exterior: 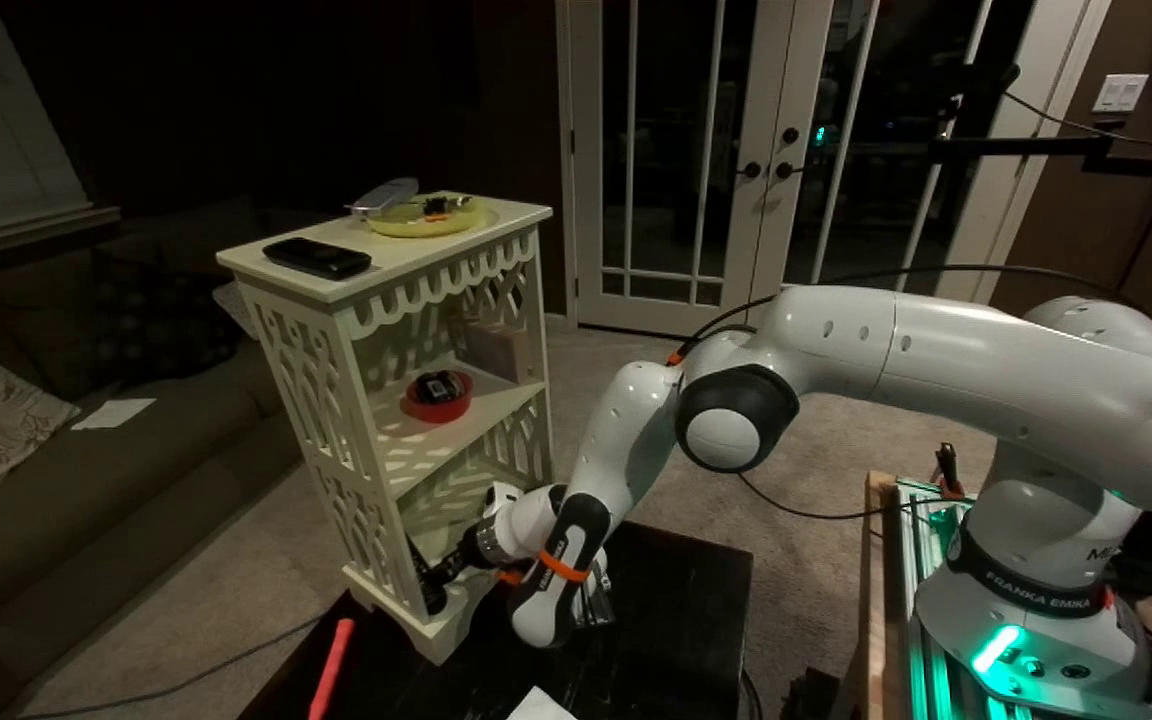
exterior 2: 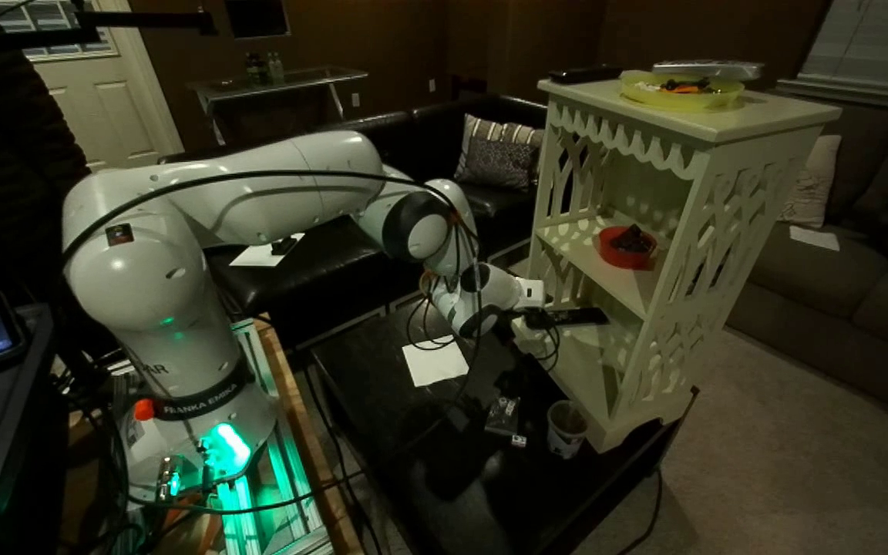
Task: Put the packet on the stand
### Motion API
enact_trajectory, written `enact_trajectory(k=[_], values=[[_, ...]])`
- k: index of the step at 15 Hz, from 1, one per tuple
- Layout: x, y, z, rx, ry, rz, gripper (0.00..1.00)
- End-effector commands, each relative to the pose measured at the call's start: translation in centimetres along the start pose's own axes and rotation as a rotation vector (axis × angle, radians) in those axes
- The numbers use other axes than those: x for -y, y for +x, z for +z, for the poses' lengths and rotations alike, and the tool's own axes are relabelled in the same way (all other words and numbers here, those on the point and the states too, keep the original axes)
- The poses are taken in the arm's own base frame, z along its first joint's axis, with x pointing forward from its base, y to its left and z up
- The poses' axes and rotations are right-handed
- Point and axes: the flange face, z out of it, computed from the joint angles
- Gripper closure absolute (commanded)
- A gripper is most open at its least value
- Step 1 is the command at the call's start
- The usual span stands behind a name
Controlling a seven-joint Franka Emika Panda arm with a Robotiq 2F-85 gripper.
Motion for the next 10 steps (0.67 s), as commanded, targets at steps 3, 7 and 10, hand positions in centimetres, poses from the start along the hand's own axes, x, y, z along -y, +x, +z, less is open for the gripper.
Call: enact_trajectory(k=[3,7,10], values=[[0.2,-0.6,-0.5,-0.020,-0.075,-0.150,0.00],[0.7,-2.2,-0.1,0.059,-0.080,-0.236,0.00],[0.5,-2.8,0.0,0.088,-0.105,-0.239,0.00]])
